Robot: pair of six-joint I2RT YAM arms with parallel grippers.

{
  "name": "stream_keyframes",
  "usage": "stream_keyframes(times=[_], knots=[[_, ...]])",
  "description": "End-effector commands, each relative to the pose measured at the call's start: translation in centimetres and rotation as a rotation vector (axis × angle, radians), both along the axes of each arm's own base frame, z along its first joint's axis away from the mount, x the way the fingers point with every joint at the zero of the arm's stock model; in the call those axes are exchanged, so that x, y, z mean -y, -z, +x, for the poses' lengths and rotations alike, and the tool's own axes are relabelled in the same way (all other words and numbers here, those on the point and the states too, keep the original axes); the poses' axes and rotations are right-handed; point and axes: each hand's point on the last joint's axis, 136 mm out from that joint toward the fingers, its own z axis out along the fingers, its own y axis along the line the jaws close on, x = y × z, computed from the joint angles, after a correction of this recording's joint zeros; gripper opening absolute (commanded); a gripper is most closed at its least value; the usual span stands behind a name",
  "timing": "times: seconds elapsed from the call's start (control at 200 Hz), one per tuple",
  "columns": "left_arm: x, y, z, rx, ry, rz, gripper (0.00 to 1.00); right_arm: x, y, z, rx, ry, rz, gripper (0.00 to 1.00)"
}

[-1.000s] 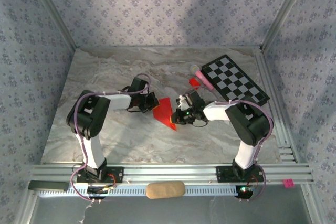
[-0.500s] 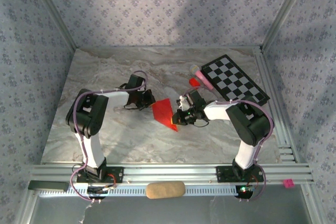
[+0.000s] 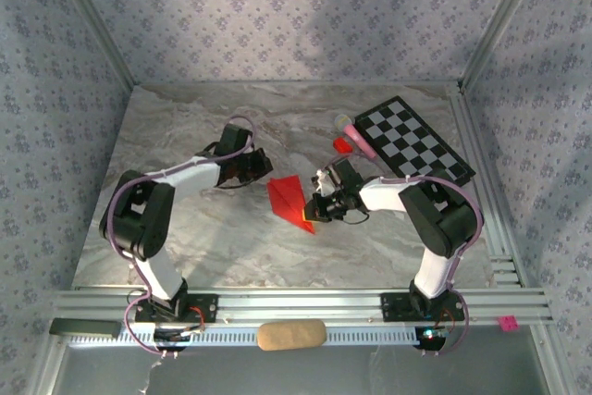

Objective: Fold a paper plane with a square sheet of paper (pick it up from the middle)
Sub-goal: Fourth fold the wing at the center of the table.

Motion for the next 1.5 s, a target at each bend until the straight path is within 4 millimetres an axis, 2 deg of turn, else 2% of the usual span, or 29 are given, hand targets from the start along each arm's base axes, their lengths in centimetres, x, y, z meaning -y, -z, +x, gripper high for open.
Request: stream_keyframes(times=[0.0,0.11,0.185,0.32,0.505,0.795,0.954,1.154,1.264,1.394,1.499], knots=[[3.2,0.2,-2.3,-0.026,0.09,-0.079,0.08,3.4,3.7,-2.8,-0.14,0.042,-0.182,0.0],[5.7,1.1,-4.1,-0.053,0.167,-0.121,0.08,3.4,3.8,-2.6,-0.139,0.052,-0.179,0.0],[6.1,2.4,-5.0,-0.083,0.181,-0.108,0.08,3.3,3.8,-2.6,-0.137,0.054,-0.174,0.0],[4.7,5.0,-5.1,-0.114,0.151,-0.054,0.08,3.3,3.9,-2.7,-0.143,0.054,-0.176,0.0],[1.1,7.4,-3.4,-0.13,0.104,0.032,0.08,3.3,3.9,-2.9,-0.145,0.048,-0.174,0.0],[-2.8,6.3,0.7,-0.071,0.0,0.065,0.08,3.3,3.7,-3.1,-0.142,0.045,-0.172,0.0],[-3.5,5.8,1.8,-0.066,-0.001,0.046,0.07,3.3,3.7,-3.1,-0.142,0.047,-0.173,0.0],[-3.0,1.4,1.7,0.013,0.005,0.011,0.1,3.3,3.6,-3.0,-0.139,0.05,-0.174,0.0],[-0.8,-0.3,0.3,0.036,0.069,-0.021,0.12,3.2,3.6,-2.9,-0.138,0.052,-0.176,0.0],[3.1,-0.1,-2.1,0.015,0.185,-0.062,0.12,3.1,3.5,-2.7,-0.135,0.052,-0.177,0.0],[4.9,1.5,-3.3,-0.013,0.235,-0.054,0.12,3.2,3.4,-2.8,-0.134,0.054,-0.178,0.0]])
